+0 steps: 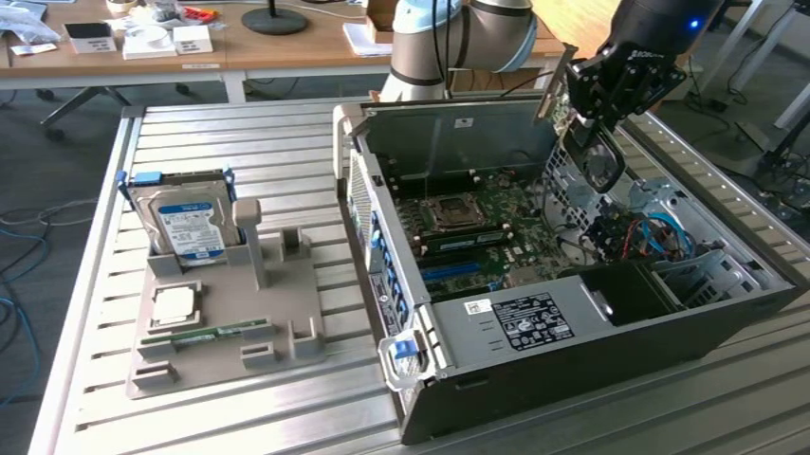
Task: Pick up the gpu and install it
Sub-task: 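Insert the gpu into the slot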
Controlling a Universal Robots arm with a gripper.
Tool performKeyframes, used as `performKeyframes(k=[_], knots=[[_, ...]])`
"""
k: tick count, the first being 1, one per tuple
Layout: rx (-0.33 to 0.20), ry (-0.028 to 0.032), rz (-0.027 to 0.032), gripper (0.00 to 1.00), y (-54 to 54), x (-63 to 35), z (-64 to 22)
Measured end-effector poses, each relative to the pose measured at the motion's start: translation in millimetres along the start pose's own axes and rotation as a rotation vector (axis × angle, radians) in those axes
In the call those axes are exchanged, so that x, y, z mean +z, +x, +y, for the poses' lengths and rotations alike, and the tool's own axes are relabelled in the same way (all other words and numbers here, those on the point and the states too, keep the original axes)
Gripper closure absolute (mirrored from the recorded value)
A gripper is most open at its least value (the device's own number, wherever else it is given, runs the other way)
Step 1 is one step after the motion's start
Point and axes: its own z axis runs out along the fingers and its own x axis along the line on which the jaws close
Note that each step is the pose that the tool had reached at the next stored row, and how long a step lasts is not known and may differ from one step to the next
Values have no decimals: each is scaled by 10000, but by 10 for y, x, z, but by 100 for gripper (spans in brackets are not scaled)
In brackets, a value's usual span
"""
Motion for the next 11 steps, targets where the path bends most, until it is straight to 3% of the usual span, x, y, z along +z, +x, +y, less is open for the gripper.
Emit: performKeyframes(k=[5, 11], knots=[[-134, 0, 10, 73, 1, 0, 0], [-785, -3, 63, 73, 2, 0, 0]])
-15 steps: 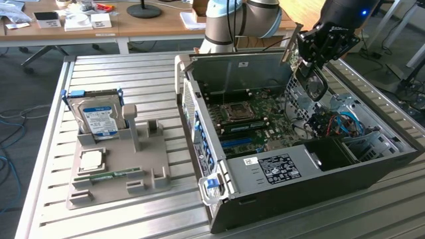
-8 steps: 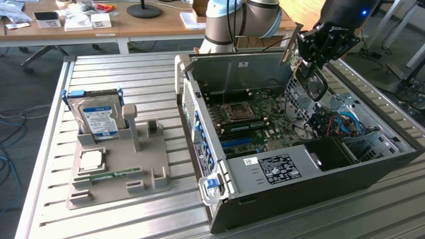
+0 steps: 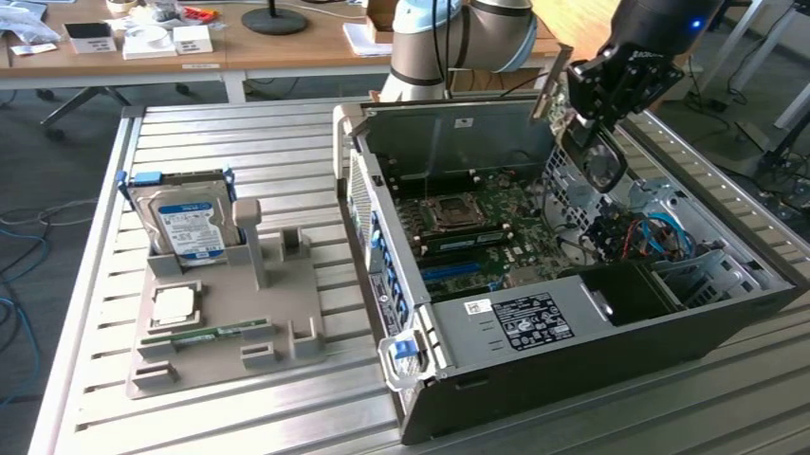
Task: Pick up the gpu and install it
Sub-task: 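Insert the gpu into the slot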
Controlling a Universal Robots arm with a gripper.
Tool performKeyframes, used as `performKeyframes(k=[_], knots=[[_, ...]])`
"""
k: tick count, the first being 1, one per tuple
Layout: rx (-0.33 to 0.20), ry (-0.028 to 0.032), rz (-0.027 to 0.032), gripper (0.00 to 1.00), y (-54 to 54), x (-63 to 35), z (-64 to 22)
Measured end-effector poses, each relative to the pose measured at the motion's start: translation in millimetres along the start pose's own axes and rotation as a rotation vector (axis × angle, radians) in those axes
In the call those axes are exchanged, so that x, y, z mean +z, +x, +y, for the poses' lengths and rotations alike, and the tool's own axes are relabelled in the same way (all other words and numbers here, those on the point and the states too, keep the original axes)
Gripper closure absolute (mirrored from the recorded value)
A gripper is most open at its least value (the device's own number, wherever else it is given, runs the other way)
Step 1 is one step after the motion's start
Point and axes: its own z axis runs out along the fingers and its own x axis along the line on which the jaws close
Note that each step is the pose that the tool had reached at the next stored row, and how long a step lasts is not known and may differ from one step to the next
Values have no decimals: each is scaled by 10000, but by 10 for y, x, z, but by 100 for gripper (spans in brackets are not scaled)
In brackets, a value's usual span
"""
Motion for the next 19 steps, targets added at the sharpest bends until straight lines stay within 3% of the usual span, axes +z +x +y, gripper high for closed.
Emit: performKeyframes(k=[19], knots=[[-2825, -11, 227, 73, 0, 5, -1]])
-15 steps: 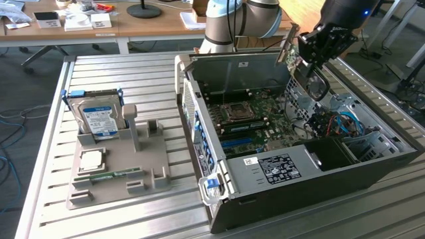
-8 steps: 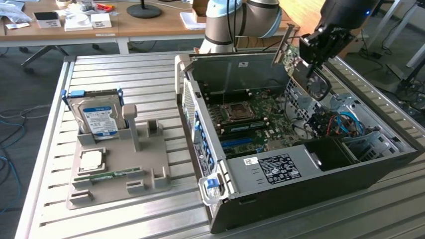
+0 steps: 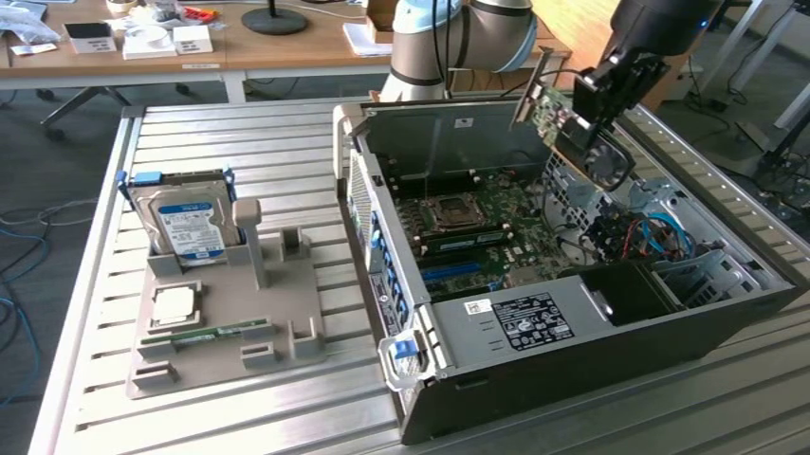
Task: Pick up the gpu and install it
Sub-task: 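Insert the gpu into the slot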
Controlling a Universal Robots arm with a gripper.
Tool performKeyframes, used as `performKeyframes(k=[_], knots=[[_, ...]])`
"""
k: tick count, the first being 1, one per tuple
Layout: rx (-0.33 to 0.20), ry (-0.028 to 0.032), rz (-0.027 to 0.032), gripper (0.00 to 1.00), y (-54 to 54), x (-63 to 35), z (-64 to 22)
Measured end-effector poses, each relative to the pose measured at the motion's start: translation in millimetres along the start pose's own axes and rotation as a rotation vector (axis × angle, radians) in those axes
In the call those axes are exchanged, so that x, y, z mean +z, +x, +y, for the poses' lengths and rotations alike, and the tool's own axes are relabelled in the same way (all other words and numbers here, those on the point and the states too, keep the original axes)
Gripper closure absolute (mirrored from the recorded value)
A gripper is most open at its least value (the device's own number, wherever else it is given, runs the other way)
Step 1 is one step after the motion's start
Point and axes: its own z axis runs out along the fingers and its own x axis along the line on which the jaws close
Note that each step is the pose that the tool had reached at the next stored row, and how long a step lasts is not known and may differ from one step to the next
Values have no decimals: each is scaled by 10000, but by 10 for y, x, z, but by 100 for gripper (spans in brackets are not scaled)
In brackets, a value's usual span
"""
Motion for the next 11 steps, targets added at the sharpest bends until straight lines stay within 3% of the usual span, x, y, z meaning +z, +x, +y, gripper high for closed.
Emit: performKeyframes(k=[11], knots=[[-1633, -5, 131, 73, 0, 1, 0]])
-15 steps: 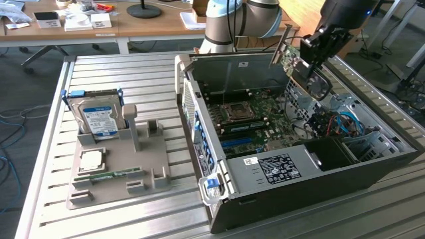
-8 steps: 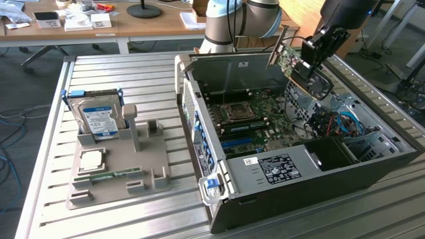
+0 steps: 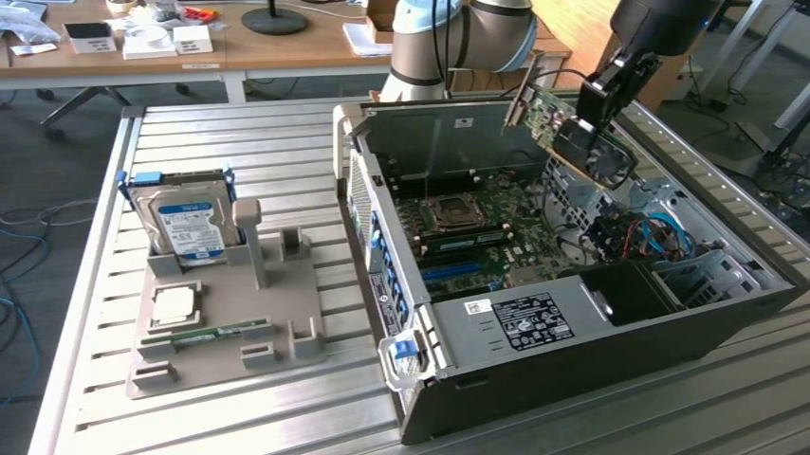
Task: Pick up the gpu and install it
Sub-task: 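Insert the gpu into the slot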
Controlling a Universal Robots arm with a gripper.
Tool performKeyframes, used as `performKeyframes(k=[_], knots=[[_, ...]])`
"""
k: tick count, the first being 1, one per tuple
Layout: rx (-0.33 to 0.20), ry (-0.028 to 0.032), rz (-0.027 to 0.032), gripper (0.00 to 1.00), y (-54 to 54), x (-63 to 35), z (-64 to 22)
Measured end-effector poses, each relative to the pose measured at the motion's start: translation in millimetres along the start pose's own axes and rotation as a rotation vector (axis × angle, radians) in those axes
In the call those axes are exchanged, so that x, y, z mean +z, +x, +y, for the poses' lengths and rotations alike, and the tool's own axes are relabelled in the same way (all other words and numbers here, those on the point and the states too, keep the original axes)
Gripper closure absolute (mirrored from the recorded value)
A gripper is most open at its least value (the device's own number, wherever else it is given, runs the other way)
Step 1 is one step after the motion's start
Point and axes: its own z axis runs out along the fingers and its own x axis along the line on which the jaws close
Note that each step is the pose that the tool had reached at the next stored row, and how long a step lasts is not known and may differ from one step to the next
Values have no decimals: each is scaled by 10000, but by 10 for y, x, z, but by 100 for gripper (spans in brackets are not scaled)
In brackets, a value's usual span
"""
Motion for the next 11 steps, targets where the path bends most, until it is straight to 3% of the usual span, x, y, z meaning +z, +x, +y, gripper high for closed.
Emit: performKeyframes(k=[11], knots=[[-1825, -9, 146, 73, 0, 4, 0]])
